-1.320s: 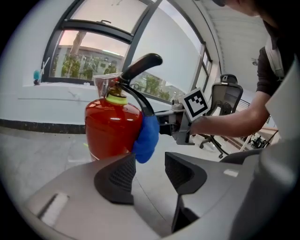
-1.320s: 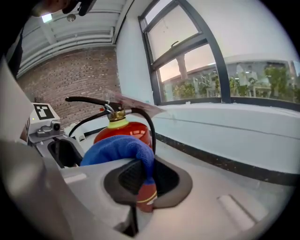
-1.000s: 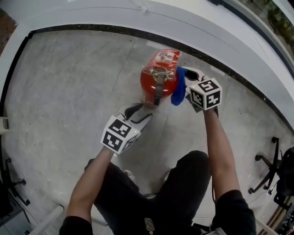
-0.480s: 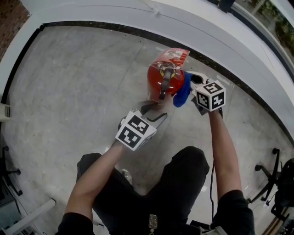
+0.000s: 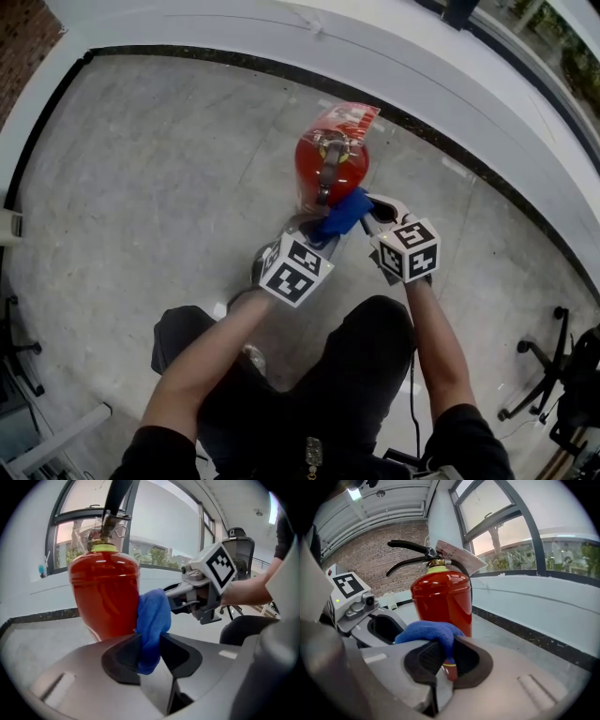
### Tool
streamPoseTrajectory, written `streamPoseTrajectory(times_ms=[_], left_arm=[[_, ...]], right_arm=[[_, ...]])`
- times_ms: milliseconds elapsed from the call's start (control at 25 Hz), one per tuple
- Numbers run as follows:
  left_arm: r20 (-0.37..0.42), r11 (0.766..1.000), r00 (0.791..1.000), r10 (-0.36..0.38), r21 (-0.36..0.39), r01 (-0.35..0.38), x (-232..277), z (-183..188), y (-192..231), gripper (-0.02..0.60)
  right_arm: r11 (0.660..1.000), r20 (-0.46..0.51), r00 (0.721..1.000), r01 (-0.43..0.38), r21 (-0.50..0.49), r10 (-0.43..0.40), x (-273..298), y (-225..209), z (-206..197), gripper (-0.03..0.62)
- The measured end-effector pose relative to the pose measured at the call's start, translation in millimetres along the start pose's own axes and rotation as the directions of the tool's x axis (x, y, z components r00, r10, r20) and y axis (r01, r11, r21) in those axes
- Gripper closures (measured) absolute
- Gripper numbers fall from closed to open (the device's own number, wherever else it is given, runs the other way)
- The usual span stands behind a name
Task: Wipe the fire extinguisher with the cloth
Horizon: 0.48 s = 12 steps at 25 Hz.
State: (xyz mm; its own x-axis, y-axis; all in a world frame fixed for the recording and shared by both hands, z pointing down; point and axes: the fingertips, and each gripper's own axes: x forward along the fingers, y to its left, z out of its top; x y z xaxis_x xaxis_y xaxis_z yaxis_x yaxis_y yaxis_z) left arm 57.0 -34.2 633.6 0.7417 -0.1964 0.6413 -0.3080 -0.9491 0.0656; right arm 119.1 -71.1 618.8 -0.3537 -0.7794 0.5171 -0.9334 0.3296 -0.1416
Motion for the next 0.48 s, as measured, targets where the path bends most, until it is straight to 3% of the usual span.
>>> streamPoseTrajectory(times_ms=[80,240,360,480], left_arm=[[-0.005,0.999,0.999,0.049,-0.015,-0.049,-7.2,-7.3,17.3,0.505],[0.024,0.991,0.992,0.123,-0.058,-0.122,-23.4,-6.5,60.3,0.518],[0.049,0.985,0.986,0.159,-0.072,-0.155,-32.1,3.2,88.8,0.520],[0.067,0.980,0.979,0.193,-0.058,-0.189,-36.7,8.1,112.4,0.520]], right_arm=[[0.999,-0.014,1.000,-0.016,-0.038,0.015,-0.9,9.1,0.5,0.571],[0.993,-0.050,0.998,-0.055,-0.101,0.050,1.5,26.3,-4.6,0.558],[0.987,-0.051,0.991,-0.126,-0.101,0.122,3.6,43.7,-6.0,0.545],[0.975,-0.014,0.981,-0.193,-0.108,0.192,1.5,61.5,-2.1,0.490]])
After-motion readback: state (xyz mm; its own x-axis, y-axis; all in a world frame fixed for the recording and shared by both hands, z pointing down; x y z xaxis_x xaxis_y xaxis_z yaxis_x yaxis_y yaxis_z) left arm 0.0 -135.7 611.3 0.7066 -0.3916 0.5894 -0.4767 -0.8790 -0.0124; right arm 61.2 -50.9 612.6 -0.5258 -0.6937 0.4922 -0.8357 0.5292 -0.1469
